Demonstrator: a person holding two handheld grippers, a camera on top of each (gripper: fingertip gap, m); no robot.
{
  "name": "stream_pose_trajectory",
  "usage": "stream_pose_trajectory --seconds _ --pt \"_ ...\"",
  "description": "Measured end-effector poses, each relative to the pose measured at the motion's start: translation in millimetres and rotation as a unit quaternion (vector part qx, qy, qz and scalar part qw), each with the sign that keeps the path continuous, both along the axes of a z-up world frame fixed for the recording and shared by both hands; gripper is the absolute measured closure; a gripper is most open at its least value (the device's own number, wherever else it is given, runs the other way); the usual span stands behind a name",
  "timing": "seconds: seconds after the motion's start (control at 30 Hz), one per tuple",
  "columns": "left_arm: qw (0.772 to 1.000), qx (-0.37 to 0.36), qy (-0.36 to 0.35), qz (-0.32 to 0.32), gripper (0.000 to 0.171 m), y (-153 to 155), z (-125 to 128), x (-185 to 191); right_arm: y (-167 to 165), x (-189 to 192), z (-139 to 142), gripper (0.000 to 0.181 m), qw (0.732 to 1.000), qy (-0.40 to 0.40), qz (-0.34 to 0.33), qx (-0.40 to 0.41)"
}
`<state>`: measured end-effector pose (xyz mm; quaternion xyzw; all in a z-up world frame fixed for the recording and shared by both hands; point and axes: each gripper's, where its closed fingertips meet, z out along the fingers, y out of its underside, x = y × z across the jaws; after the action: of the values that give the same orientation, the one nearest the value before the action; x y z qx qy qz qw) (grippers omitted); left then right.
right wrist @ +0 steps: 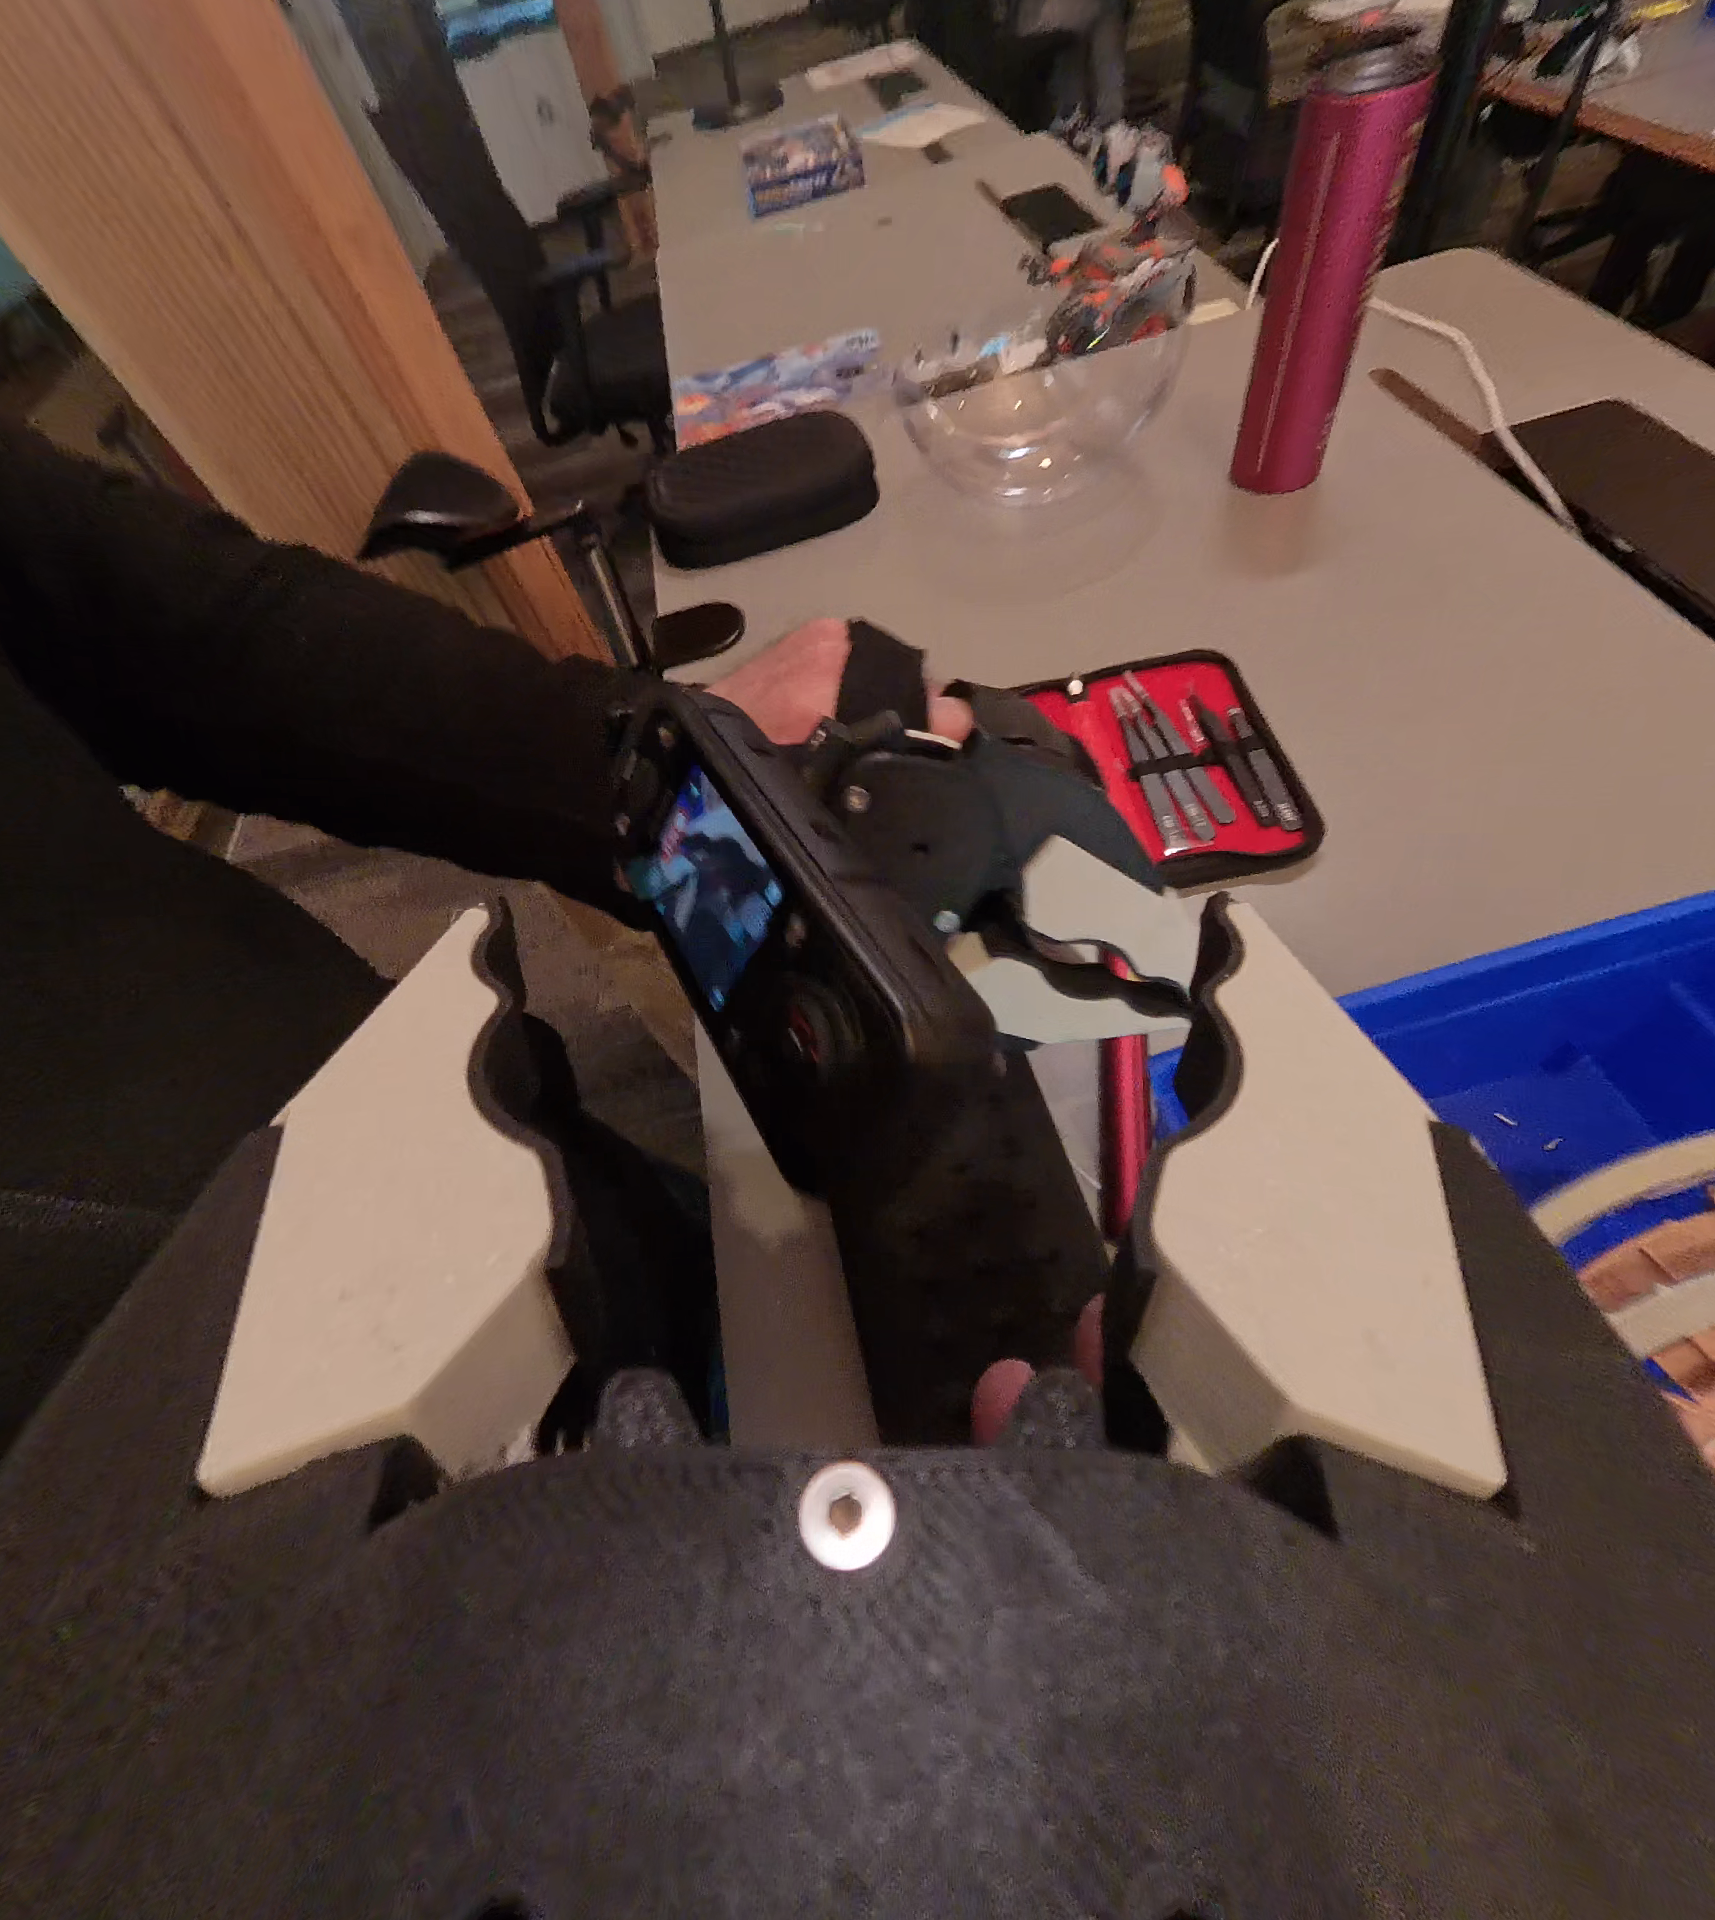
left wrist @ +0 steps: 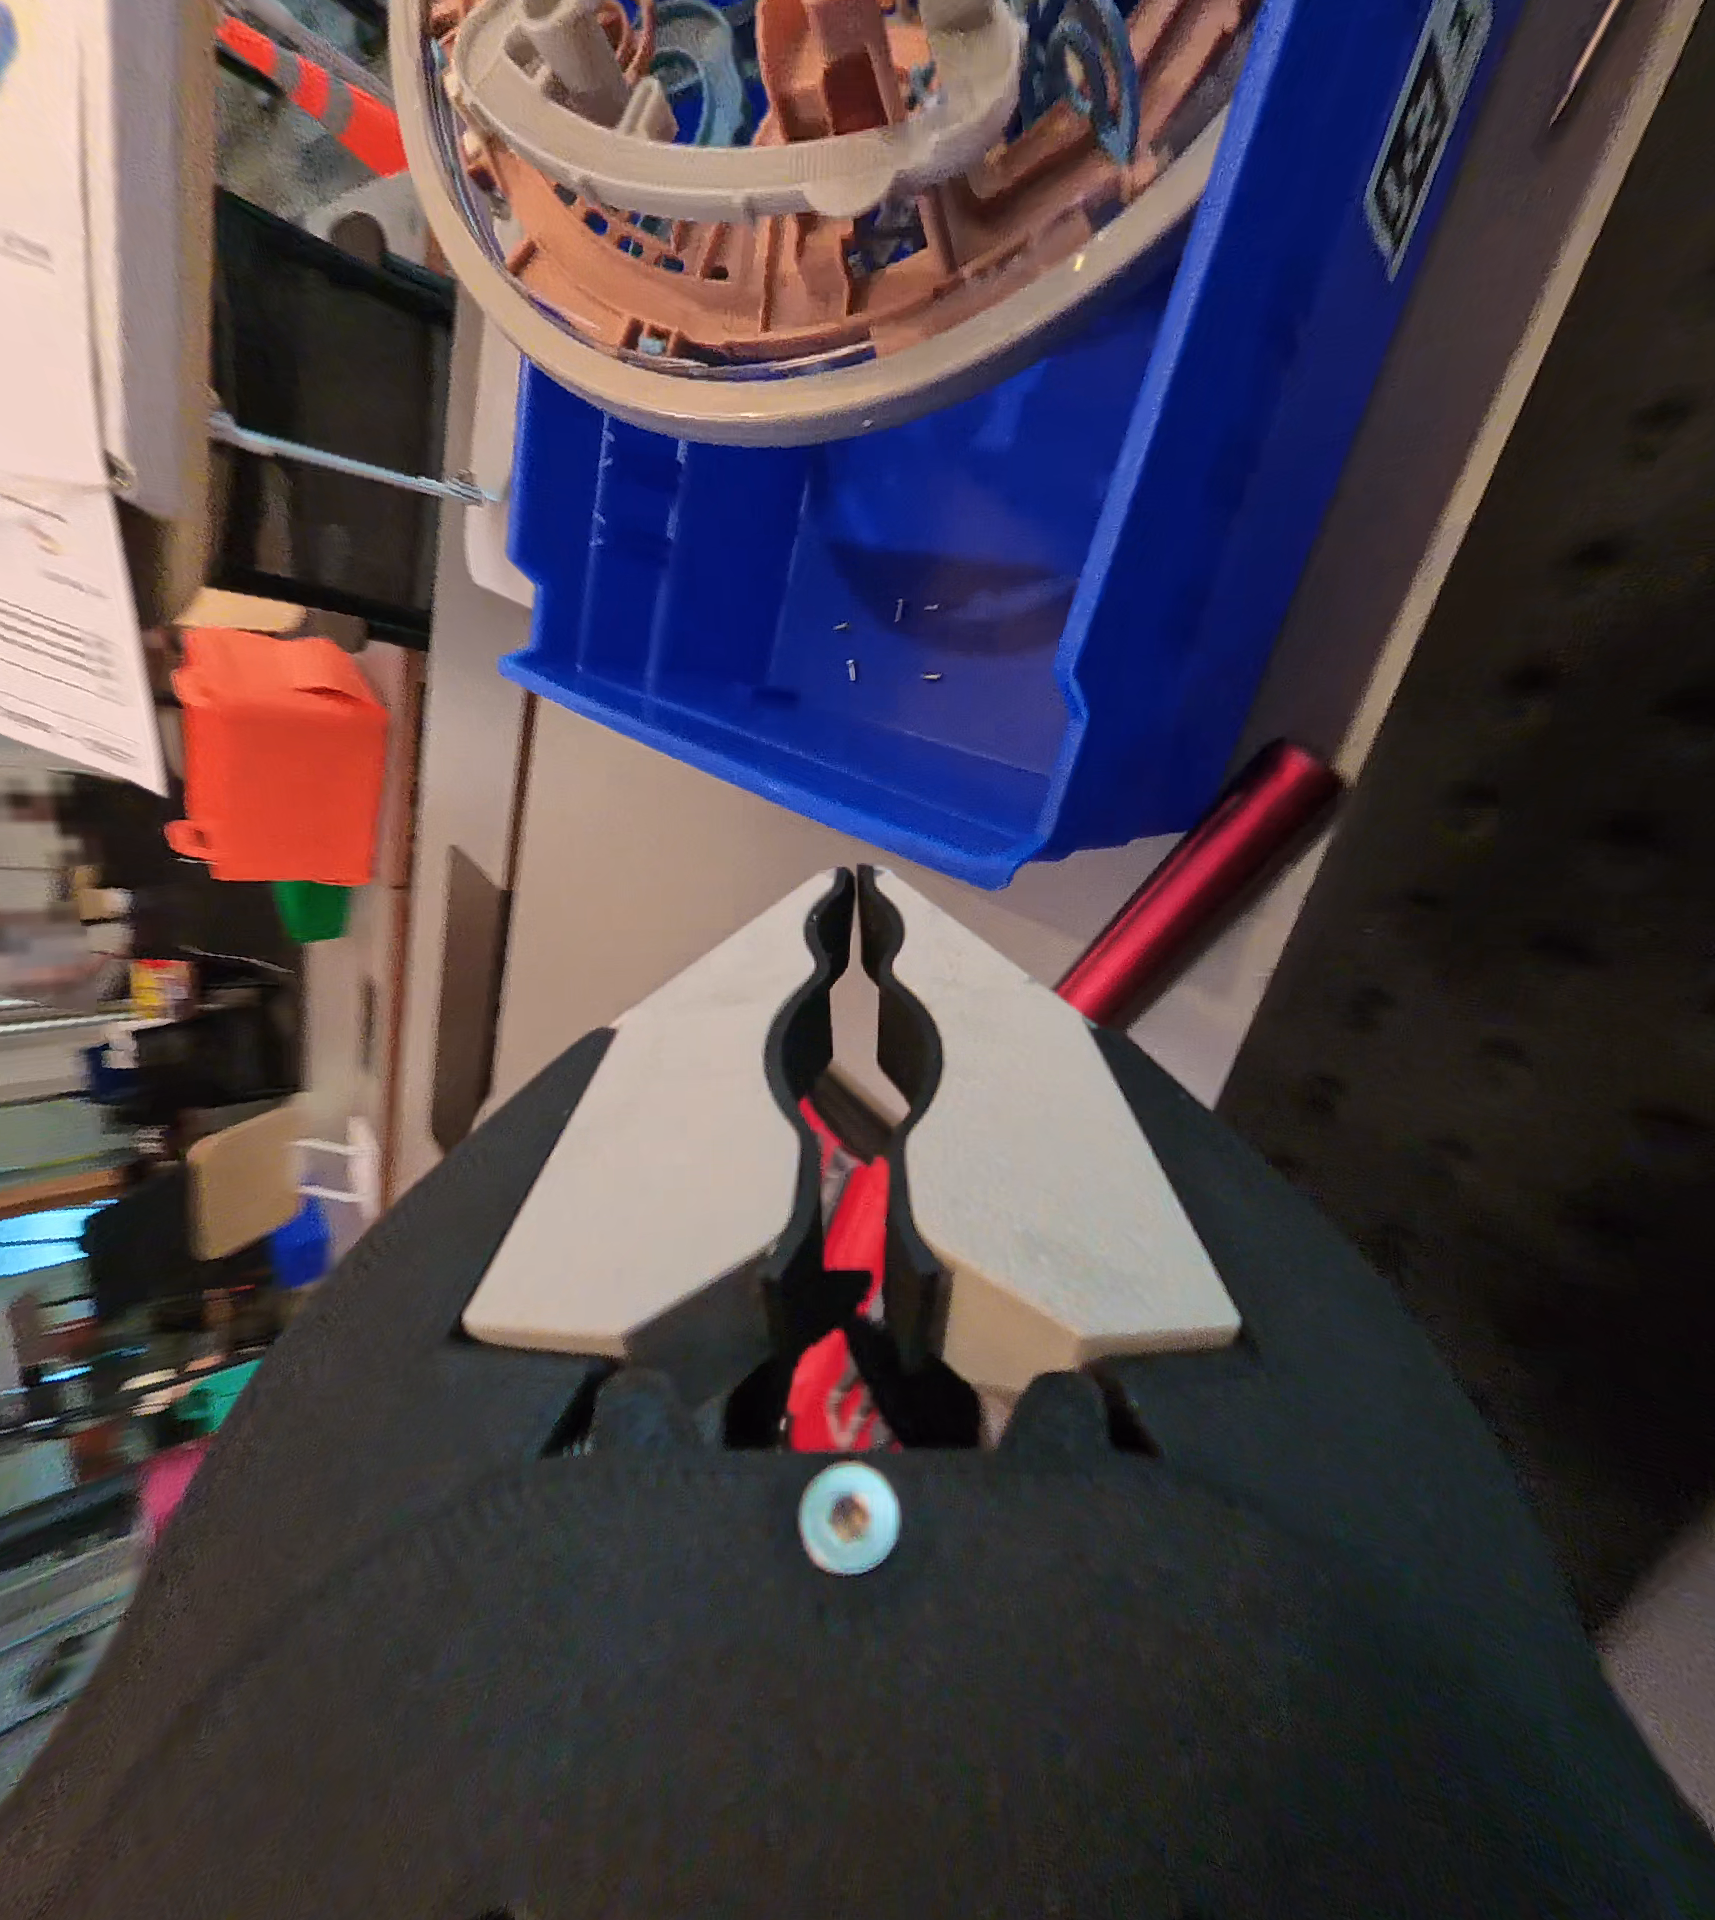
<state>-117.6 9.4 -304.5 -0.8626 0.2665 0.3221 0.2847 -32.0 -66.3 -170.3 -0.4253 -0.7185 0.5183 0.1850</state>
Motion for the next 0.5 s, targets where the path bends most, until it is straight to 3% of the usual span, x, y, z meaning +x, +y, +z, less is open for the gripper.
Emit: stream_pose_trajectory --seconds 0.17,0.23,0.5 --pt "0.996 -0.009 0.078 -0.047 0.171 17.5 4.6 7.4 -19.1 -12.5 -30.5 0.067 0.998 -0.024 0.001 0.053" --pt "0.994 -0.039 0.094 -0.048 0.171 17.2 -2.3 7.7 -14.4 -15.5 -41.3 0.063 0.996 -0.030 -0.019 0.080" --pt "0.987 -0.063 0.115 -0.090 0.171 21.6 -14.9 25.5 -8.0 -3.8 -53.4 0.066 0.996 -0.032 -0.065 0.050"
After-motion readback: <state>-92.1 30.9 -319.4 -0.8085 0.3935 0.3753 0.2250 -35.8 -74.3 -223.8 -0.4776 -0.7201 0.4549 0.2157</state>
